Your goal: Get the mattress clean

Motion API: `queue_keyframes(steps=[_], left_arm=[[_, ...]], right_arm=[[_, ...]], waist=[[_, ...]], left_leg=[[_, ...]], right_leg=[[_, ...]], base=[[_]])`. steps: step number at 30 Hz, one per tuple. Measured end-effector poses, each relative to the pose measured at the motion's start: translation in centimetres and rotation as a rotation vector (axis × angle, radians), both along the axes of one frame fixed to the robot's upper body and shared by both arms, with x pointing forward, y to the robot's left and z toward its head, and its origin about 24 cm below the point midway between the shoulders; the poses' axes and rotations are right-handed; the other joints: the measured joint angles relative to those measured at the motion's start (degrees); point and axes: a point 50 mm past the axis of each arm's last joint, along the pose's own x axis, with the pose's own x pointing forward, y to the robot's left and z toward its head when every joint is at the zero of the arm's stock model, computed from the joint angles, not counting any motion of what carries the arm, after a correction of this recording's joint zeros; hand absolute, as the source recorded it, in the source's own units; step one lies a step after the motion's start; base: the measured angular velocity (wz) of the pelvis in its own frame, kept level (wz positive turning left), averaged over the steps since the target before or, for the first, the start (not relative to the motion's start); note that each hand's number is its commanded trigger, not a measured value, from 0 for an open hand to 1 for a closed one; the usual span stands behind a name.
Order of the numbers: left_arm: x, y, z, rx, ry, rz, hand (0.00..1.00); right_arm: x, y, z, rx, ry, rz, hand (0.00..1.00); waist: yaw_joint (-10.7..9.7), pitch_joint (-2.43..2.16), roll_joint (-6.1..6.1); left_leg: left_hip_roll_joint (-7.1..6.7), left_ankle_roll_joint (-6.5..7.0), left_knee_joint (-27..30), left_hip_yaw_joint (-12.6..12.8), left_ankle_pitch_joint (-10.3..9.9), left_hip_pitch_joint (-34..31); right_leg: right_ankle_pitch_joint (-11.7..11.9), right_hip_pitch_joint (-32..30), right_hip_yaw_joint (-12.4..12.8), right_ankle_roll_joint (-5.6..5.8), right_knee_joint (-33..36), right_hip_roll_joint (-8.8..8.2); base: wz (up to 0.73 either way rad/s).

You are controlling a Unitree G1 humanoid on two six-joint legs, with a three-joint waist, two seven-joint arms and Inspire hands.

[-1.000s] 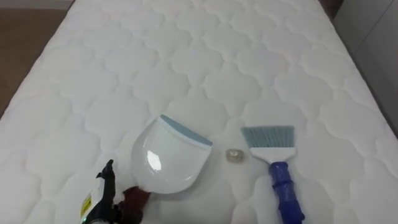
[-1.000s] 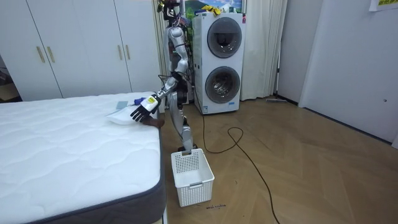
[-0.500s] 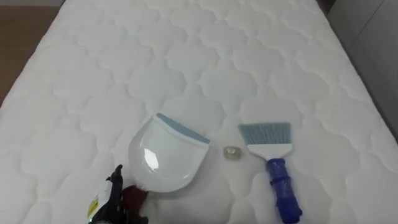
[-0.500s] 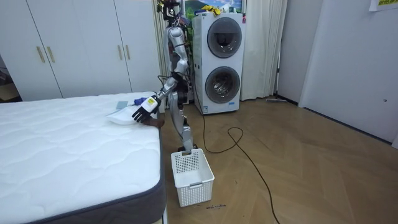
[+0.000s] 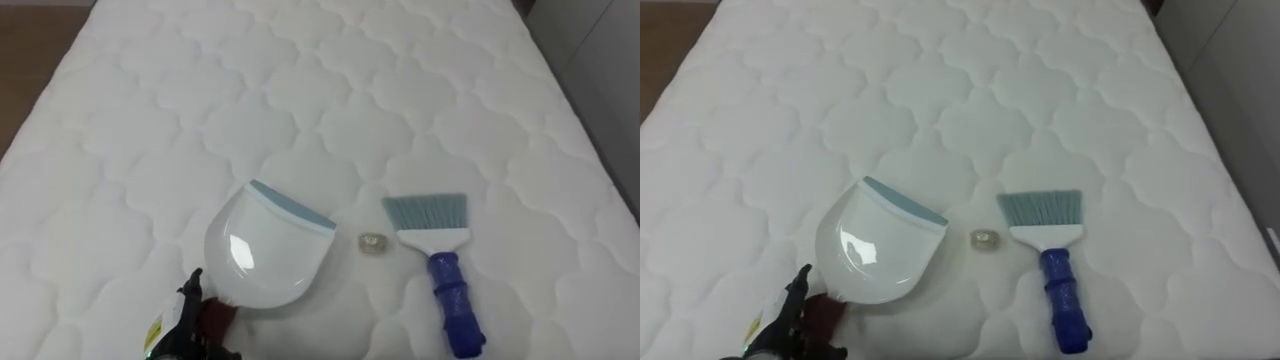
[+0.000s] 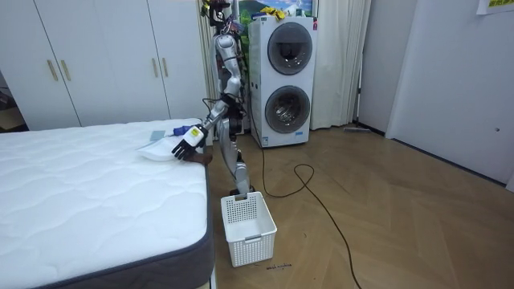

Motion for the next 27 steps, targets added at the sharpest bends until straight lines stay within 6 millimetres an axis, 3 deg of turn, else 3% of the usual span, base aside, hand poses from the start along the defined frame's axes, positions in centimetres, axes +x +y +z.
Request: queue_keyframes(steps=[11,19,22,27], left_arm=[[-0.3,0.2,-0.9,-0.001,0.066,-0.001,0.00],[-0.3,0.2,-0.9,0.002,0.064,0.000,0.00],[0.2,0.2,-0.8,0.006,0.052,0.000,0.00],[1.6,0.2,-0.8,0.018,0.042,-0.002,0.00]], right_arm=[[0.6,-0.3,0.1,-0.002,-0.009,-0.002,0.00],[0.6,-0.1,0.0,0.006,-0.011,-0.012,0.00],[0.7,0.1,0.0,0.004,-0.017,-0.016,0.00],[1.0,0.1,0.0,-0.006,-0.027,-0.016,0.00]], waist=[[-0.2,0.20,0.45],[-0.9,0.22,0.00],[-1.3,0.09,-0.26],[-1.3,0.31,0.10]], left_leg=[[-0.05,0.00,0.6,0.0,0.0,-1.8],[-0.01,0.00,0.8,0.0,0.0,-2.0],[-0.02,0.01,1.4,0.0,0.0,-3.1],[0.01,0.01,1.7,-0.2,0.0,-3.5]], right_leg=[[0.0,-1.8,-0.2,-0.03,0.6,-0.06],[0.0,-2.0,-0.1,-0.03,0.8,-0.07],[0.0,-2.9,-0.2,-0.05,1.2,-0.07],[0.1,-3.0,-0.5,-0.09,1.3,-0.08]], base=[[0.00],[0.00],[0.01],[0.02]])
